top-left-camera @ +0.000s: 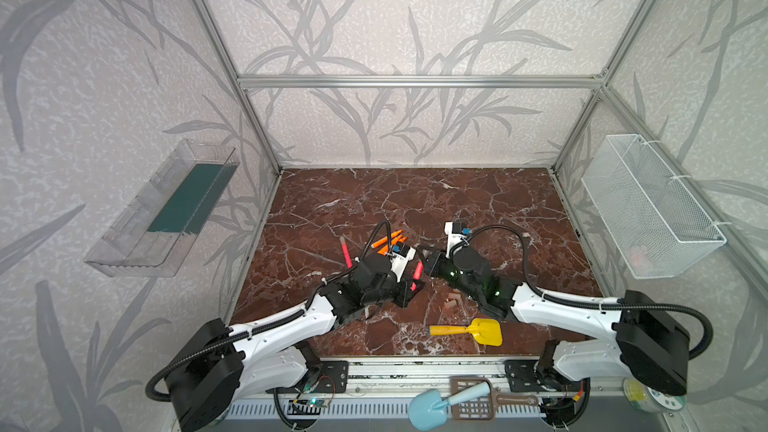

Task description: Insert the pens into the pen caps

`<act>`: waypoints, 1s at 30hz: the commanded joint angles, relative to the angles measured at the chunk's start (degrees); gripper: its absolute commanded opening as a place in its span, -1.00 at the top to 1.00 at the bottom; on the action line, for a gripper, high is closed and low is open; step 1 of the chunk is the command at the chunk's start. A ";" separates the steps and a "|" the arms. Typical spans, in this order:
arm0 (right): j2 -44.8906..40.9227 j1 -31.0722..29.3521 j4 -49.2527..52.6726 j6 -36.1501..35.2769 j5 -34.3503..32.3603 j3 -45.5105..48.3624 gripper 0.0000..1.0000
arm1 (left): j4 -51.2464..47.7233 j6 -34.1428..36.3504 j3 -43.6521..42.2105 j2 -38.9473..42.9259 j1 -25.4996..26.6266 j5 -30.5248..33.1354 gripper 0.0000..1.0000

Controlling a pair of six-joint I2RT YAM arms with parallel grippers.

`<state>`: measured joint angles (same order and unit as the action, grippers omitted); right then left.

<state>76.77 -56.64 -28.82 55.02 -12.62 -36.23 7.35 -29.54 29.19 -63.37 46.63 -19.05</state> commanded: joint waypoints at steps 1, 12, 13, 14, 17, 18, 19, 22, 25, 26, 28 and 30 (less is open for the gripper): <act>1.38 -6.51 -0.67 0.50 6.02 2.12 1.00 | 3.78 -2.34 0.46 2.63 -3.94 8.21 1.00; 4.41 -10.07 -8.25 0.68 6.77 3.83 1.00 | 7.65 -7.08 -2.84 4.06 -11.66 3.06 1.00; 4.52 -10.07 -8.84 0.59 6.90 4.01 1.00 | 8.21 -7.32 -2.92 3.75 -11.87 2.44 1.00; 4.61 -10.06 -9.29 0.39 6.99 4.21 1.00 | 8.75 -7.58 -3.08 3.59 -12.07 1.93 1.00; 4.19 -10.07 -9.24 -0.27 7.35 4.30 1.00 | 10.32 -8.40 -3.97 3.78 -12.82 1.58 1.00; 3.92 -10.19 -9.24 -0.44 7.24 4.49 1.00 | 10.72 -8.52 -4.18 3.95 -13.06 1.23 1.00; 3.79 -10.24 -9.19 -0.44 7.18 4.67 1.00 | 10.68 -8.52 -4.21 4.12 -13.15 1.19 1.00; 3.06 -10.32 -4.93 1.16 5.89 4.11 1.00 | 7.53 -6.94 -3.59 5.78 -13.10 3.41 1.00; 3.51 -11.69 3.98 4.85 5.12 0.87 1.00 | 3.79 -5.90 -3.54 7.52 -12.99 8.85 1.00; 3.96 -12.46 5.39 5.97 4.87 0.09 1.00 | 2.25 -5.51 -3.24 7.84 -12.87 10.69 1.00; 4.80 -14.13 7.76 8.30 3.68 -1.17 1.00 | -0.48 -4.85 -2.50 8.10 -12.55 13.68 1.00; 5.64 -14.89 8.94 8.78 3.83 -2.70 1.00 | -1.46 -4.83 -2.24 8.18 -12.43 15.45 1.00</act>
<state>81.80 -63.99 -31.03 61.17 -20.29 -38.76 2.92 -29.23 24.21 -54.94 38.89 -29.71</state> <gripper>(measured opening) 0.172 0.168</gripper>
